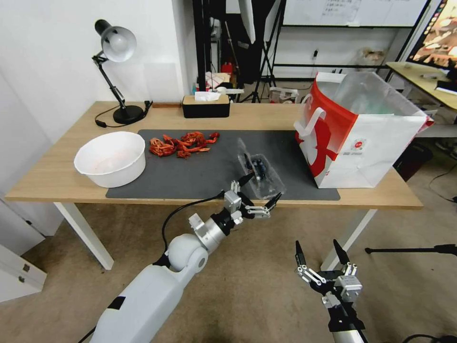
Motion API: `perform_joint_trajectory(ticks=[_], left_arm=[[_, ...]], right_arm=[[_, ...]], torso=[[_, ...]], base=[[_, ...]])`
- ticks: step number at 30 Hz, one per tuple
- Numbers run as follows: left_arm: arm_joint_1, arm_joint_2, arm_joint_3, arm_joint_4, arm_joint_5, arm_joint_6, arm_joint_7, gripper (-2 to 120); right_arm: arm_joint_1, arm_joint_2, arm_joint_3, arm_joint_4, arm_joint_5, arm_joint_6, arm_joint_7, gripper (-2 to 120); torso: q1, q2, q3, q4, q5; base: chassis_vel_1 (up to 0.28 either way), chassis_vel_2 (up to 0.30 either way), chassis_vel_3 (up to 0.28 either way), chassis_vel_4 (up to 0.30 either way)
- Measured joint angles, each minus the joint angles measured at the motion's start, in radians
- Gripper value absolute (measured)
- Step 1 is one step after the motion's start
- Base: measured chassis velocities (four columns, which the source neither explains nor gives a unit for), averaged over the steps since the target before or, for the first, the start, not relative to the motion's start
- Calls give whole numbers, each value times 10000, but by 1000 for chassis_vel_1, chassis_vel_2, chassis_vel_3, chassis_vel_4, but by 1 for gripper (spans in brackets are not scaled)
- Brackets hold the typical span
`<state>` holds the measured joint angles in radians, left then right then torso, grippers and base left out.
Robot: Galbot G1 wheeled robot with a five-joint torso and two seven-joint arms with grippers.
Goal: Close the takeout container lid, then place the container into the takeout bag.
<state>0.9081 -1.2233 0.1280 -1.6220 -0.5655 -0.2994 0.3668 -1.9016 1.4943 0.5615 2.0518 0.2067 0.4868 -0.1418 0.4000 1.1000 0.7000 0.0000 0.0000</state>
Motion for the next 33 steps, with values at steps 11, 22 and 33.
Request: perform_joint_trajectory(ticks=[11, 22, 33], left_arm=[[-850, -188, 668, 616, -424, 189, -12, 100], [-1389, -243, 1158, 661, -1261, 1348, -973, 100], [-1650, -265, 1394, 291, -3198, 2323, -1477, 99]], right_arm=[[68, -13, 18, -12, -1, -48, 41, 100], [155, 31, 1, -71, -34, -116, 46, 100], [183, 24, 19, -117, -31, -117, 58, 100]], torso=[[0, 0, 0, 0, 0], [0, 0, 0, 0, 0], [0, 0, 0, 0, 0]], base=[[0, 0, 0, 0], [0, 0, 0, 0], [0, 0, 0, 0]])
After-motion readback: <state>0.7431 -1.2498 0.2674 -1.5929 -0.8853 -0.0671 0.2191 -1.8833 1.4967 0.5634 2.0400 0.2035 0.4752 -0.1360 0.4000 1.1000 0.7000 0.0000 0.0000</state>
